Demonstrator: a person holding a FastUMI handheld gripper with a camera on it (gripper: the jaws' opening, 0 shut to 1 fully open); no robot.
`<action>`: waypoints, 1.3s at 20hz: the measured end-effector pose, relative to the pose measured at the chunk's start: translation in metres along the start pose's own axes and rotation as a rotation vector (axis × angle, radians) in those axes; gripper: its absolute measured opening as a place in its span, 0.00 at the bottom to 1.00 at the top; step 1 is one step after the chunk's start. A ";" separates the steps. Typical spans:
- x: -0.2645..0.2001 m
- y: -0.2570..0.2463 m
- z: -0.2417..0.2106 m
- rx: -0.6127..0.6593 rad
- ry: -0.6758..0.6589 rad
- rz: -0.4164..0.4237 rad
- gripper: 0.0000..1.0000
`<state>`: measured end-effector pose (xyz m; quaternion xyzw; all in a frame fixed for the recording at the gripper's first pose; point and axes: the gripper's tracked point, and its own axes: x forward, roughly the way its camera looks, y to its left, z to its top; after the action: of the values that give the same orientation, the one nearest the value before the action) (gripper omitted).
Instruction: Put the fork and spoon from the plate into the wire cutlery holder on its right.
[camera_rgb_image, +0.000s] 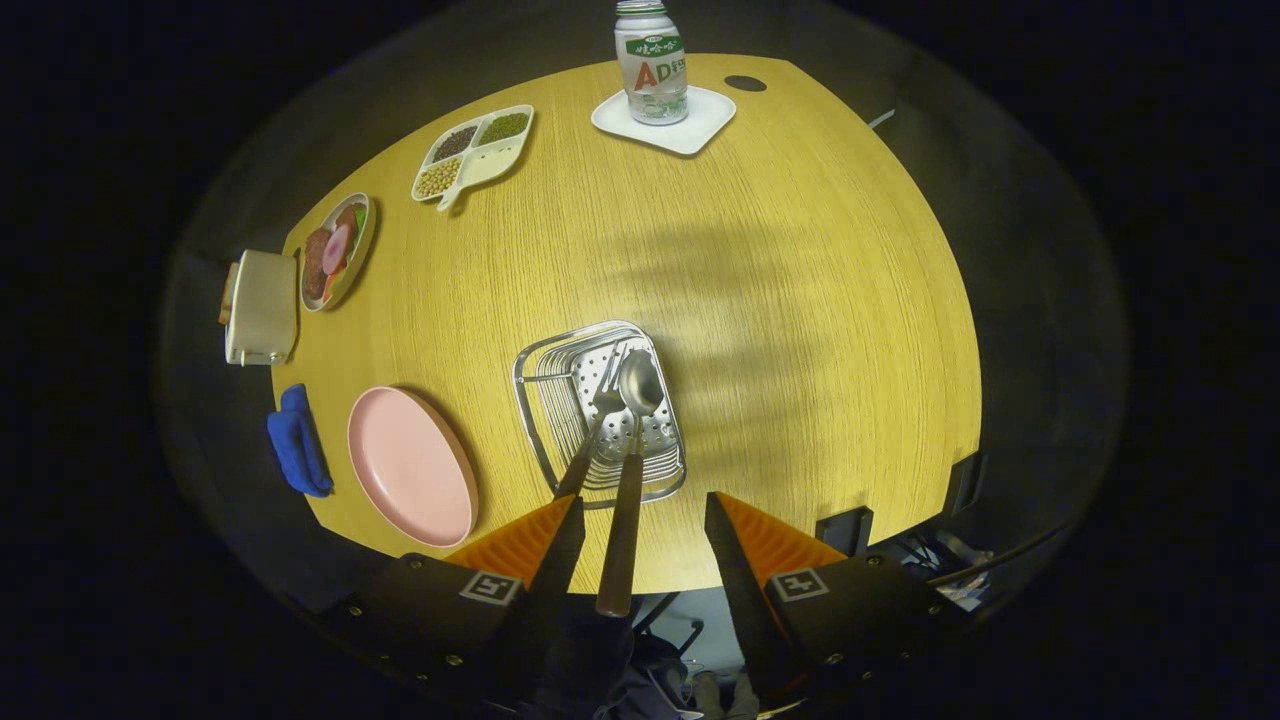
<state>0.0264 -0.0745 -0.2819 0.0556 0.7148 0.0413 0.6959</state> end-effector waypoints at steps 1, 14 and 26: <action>-0.001 0.000 0.001 0.002 -0.006 0.002 0.75; -0.018 0.000 0.039 -0.004 -0.341 0.025 0.99; -0.193 -0.004 0.092 -0.103 -1.277 -0.207 0.98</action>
<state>0.1233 -0.1069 -0.0936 -0.0334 0.1591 -0.0326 0.9862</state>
